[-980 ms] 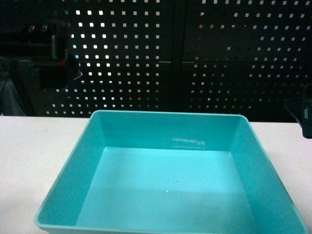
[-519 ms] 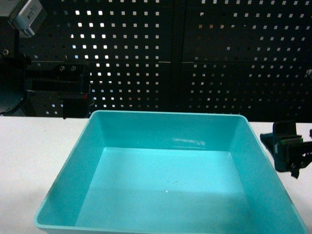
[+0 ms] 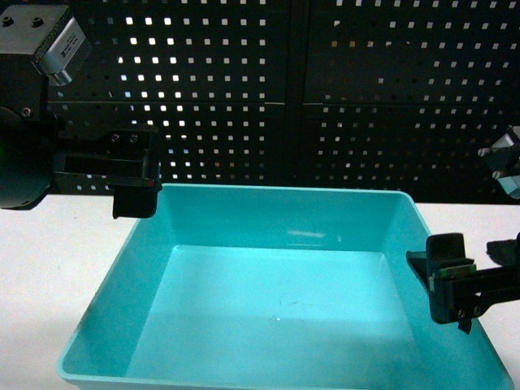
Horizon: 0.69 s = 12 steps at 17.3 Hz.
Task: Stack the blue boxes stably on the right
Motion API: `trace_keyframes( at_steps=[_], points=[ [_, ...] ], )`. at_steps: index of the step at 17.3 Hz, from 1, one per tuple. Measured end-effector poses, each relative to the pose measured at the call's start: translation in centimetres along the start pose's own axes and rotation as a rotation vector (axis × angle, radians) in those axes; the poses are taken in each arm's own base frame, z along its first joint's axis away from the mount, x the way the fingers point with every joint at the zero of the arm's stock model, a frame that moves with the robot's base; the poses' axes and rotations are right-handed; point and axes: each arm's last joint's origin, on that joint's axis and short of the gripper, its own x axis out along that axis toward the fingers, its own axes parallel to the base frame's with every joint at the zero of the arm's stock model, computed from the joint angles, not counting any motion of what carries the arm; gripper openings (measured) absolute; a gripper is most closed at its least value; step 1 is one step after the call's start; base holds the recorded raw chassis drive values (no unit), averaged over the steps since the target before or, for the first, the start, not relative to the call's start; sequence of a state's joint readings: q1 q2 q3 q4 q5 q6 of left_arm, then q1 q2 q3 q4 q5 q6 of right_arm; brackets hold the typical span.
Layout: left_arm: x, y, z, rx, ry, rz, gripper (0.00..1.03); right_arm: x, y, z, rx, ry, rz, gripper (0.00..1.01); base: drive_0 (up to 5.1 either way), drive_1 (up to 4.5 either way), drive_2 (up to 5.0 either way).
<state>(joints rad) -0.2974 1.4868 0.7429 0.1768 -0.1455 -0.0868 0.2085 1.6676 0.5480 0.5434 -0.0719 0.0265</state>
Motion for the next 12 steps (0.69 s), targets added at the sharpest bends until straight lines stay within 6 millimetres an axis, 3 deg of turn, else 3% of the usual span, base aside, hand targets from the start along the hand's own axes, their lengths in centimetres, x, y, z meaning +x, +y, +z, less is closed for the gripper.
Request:
trace_keyframes(
  at_steps=[5,12],
  points=[
    [0.9,-0.6,-1.2,0.014,0.042,0.003,0.98,0.8,0.1,-2.6,0.001,0.079,0.004,0.98,0.0,0.0,0.0],
    [1.7,-0.7,-2.3,0.007,0.069,0.032,0.98,1.6,-0.8,-3.9,0.005,0.119,-0.02,0.98,0.0,0.0,0.0]
  ],
)
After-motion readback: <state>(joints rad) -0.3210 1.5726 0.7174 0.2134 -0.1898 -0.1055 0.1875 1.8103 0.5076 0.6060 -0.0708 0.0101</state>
